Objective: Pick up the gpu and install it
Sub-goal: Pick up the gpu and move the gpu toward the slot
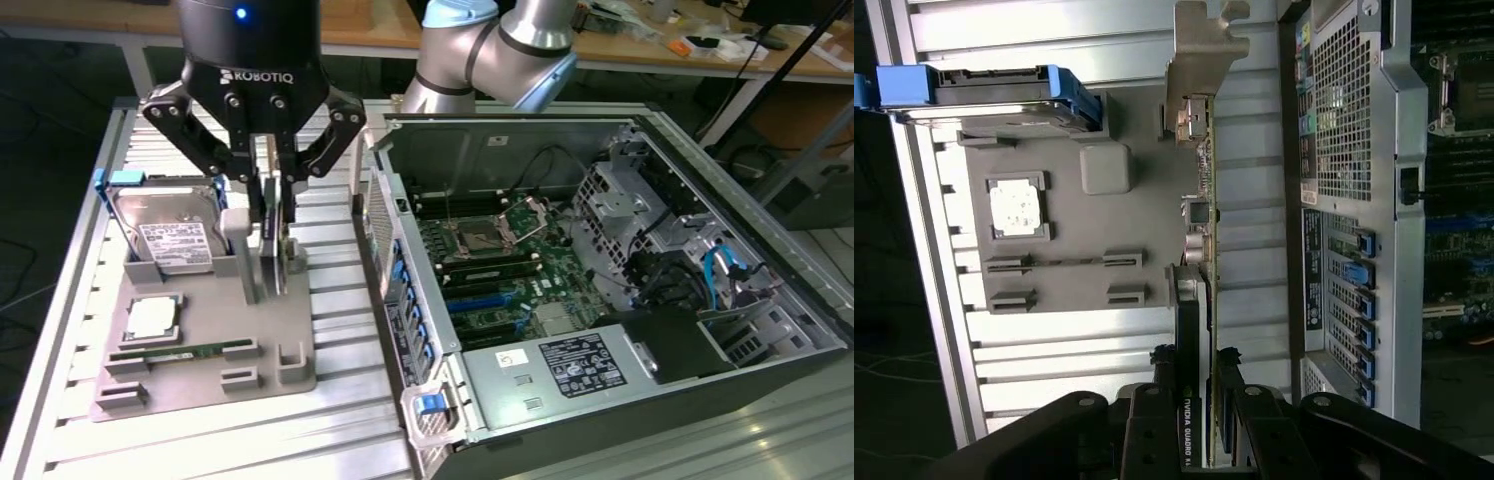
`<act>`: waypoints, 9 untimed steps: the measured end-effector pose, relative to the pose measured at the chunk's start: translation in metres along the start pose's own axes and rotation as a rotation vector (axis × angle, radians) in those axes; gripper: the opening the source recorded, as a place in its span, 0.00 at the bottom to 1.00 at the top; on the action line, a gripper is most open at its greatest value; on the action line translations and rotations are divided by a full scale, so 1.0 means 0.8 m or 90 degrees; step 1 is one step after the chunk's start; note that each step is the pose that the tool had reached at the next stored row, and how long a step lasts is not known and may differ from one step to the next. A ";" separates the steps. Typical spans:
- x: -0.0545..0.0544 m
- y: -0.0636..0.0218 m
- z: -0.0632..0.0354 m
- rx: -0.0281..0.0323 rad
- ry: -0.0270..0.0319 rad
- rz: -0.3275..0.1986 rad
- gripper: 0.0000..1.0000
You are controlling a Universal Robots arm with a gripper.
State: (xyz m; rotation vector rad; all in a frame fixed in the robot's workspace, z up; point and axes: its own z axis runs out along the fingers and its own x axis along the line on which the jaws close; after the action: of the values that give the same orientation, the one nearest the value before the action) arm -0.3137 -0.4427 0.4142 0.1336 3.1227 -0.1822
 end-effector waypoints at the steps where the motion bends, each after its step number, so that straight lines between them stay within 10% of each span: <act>1: 0.000 0.000 -0.002 0.0011 -0.0001 0.000 0.27; 9: 0.000 -0.003 -0.022 0.0084 -0.0007 0.000 0.27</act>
State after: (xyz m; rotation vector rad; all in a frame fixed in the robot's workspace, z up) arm -0.3138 -0.4427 0.4320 0.1334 3.1208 -0.2028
